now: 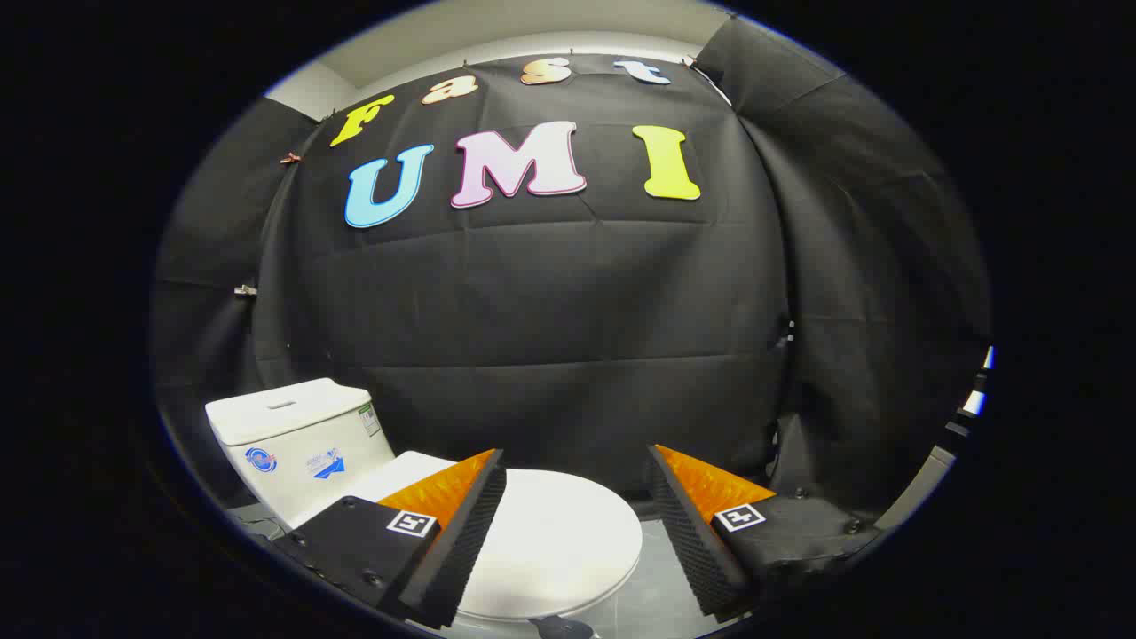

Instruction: Open the toilet lid.

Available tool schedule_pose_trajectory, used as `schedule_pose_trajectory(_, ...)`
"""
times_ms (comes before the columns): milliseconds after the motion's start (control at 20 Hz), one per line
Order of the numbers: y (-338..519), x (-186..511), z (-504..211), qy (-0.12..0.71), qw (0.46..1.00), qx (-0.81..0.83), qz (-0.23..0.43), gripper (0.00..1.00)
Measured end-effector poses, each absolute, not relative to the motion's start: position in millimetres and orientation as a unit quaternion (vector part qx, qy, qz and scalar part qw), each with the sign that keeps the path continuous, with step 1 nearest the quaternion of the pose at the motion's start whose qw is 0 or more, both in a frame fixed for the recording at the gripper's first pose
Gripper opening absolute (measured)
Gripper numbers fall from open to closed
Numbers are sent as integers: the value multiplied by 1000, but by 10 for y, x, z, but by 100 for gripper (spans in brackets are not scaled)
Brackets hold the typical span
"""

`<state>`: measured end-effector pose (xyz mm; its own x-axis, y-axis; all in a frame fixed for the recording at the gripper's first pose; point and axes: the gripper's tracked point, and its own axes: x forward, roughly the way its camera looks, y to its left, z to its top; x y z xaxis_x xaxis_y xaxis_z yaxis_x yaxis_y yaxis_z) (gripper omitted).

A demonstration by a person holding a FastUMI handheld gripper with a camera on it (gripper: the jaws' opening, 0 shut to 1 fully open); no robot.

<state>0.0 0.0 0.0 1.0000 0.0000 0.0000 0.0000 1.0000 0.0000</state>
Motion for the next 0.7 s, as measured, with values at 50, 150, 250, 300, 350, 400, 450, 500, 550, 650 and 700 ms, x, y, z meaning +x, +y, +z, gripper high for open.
schedule_pose_trajectory(50, -2, 2, -3, 0, 1000, 0, 0, 98)
schedule_pose_trajectory(150, -6, 7, -20, 3, 1000, 0, -1, 98)
schedule_pose_trajectory(250, 3, 7, -24, 4, 1000, 2, 0, 98)
schedule_pose_trajectory(300, -3, 11, -27, 4, 1000, 2, 0, 98)
schedule_pose_trajectory(350, -6, 8, -35, 5, 1000, 2, 0, 98)
schedule_pose_trajectory(400, -8, 12, -44, 7, 1000, 2, 0, 98)
schedule_pose_trajectory(450, -7, 18, -41, 7, 1000, 2, 0, 98)
schedule_pose_trajectory(500, -8, 23, -46, 8, 1000, 2, 0, 98)
schedule_pose_trajectory(550, -11, 26, -55, 10, 1000, 4, -1, 98)
schedule_pose_trajectory(650, -2, 16, -78, 13, 1000, 5, 0, 98)
schedule_pose_trajectory(700, -1, 10, -73, 13, 1000, 4, 0, 98)
